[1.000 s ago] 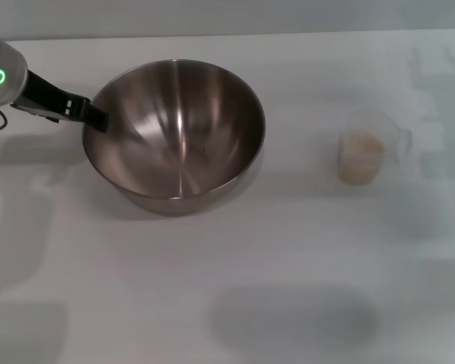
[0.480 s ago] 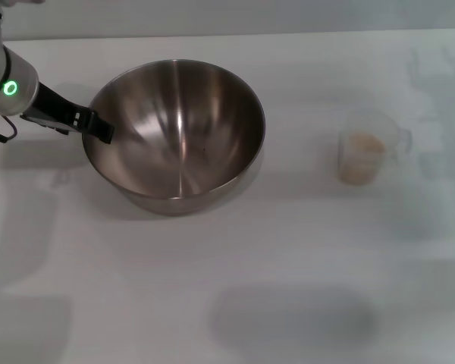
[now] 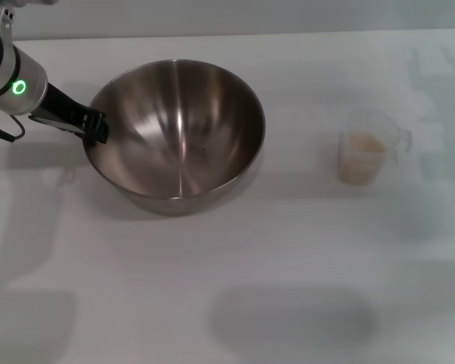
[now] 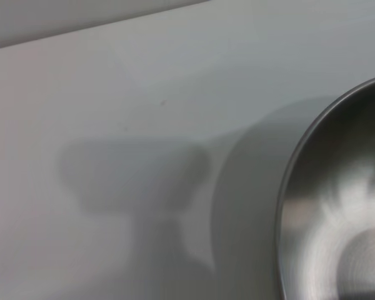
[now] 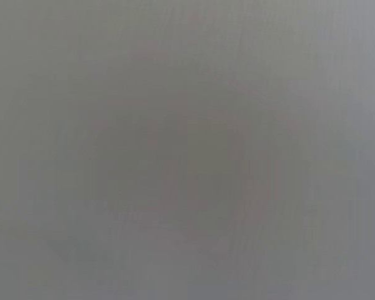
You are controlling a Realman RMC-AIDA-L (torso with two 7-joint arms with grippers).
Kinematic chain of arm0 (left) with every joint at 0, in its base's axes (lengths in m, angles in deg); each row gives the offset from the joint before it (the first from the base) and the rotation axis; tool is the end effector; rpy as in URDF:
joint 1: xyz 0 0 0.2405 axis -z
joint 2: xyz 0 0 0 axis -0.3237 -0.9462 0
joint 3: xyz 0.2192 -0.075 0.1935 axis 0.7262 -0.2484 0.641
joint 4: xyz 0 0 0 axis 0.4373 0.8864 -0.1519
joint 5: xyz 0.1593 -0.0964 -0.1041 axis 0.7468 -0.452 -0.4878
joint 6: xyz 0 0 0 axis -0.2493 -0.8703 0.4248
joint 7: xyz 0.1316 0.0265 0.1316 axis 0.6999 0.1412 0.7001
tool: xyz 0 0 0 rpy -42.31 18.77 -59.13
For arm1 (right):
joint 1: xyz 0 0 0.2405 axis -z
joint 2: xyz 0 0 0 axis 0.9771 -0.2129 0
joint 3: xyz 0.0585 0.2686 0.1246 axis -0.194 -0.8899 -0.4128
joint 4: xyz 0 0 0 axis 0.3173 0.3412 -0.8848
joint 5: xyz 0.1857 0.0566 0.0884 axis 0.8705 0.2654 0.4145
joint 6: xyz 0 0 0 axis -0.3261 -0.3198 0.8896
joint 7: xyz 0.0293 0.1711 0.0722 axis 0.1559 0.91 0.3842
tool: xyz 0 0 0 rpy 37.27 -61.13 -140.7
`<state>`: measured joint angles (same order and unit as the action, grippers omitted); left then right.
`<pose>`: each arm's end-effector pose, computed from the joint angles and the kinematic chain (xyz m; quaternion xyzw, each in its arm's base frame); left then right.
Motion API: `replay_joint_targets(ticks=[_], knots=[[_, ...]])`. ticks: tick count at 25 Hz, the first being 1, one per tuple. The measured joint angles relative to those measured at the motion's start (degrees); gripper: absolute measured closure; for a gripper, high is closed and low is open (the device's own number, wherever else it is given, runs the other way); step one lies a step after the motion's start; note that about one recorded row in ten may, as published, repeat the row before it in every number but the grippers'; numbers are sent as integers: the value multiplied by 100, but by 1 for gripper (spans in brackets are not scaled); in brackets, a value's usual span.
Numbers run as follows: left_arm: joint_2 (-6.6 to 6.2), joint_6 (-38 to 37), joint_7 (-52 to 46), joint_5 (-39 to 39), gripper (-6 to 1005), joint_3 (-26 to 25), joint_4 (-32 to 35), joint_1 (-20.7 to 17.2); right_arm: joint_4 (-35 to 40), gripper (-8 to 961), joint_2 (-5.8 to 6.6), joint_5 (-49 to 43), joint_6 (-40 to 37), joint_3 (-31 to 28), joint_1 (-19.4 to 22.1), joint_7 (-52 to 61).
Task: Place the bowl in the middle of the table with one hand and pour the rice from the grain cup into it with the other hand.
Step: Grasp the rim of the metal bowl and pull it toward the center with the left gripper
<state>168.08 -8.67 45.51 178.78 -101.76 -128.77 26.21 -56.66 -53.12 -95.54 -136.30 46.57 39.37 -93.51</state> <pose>-0.2560 0.4703 -0.0365 -0.8161 -0.4746 0.1292 0.3033 0.2955 0.4554 0.0321 -0.6147 0.0622 0.3087 0.7232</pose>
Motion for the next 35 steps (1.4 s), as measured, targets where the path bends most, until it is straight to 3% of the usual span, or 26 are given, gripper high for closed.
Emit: replay_joint_targets(ticks=[2,4,9,16,27,35], knots=[[0,2,0,11,556,-1,26,29,0,403,0,0,-1,0,1,3],[0,4,0,15,773,-6,54,45,0,403,0,-1,-1,0,2,9],[-8,11,0,1,906,-12,59,47,0,403,0,-3,-1,0,3,11],[-32,21,0,-38,904,-69,48,47,0,403,0,-4,-1,0,7,14],[-66,65,475,-535,916,-961,-50,67,0,403,0,-4,-7,0,27,14],[-78,68,513,-553,956,-1031,-38,69,8,403,0,-4,-10,0,28,14]])
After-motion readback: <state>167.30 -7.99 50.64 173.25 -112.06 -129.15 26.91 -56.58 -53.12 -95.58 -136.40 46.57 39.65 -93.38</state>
